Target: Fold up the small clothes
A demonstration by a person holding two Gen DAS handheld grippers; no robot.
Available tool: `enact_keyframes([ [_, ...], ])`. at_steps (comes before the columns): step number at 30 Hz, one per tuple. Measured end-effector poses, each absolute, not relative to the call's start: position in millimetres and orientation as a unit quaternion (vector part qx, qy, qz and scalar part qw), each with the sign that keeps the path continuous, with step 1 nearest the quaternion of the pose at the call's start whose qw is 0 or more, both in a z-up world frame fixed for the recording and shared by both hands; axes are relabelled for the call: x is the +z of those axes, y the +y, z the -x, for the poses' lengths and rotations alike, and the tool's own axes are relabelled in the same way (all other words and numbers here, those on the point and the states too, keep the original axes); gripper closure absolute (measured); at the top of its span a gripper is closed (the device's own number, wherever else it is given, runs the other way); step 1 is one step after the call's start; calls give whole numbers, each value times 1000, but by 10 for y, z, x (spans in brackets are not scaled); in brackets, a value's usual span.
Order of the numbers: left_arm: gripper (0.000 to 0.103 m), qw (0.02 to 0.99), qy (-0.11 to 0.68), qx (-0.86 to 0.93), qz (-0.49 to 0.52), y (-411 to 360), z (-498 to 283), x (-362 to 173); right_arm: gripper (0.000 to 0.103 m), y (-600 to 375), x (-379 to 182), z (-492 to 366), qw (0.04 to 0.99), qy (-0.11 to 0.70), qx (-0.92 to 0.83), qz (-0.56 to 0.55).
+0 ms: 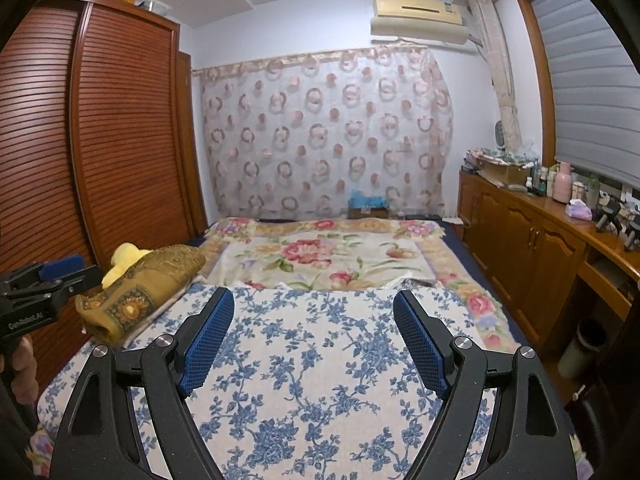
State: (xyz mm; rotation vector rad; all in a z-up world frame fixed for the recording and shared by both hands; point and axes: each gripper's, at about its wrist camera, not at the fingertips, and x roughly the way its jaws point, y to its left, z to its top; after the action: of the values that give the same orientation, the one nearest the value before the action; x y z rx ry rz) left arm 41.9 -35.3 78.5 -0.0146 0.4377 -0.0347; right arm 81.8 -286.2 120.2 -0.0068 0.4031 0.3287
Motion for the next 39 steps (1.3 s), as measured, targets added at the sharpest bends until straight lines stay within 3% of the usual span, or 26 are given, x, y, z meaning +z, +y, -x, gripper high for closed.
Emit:
enact_keyframes([
  [39,46,978,210,-8,7,-243,-403,840,19,-2867,1225,-811,966,199,162,4],
])
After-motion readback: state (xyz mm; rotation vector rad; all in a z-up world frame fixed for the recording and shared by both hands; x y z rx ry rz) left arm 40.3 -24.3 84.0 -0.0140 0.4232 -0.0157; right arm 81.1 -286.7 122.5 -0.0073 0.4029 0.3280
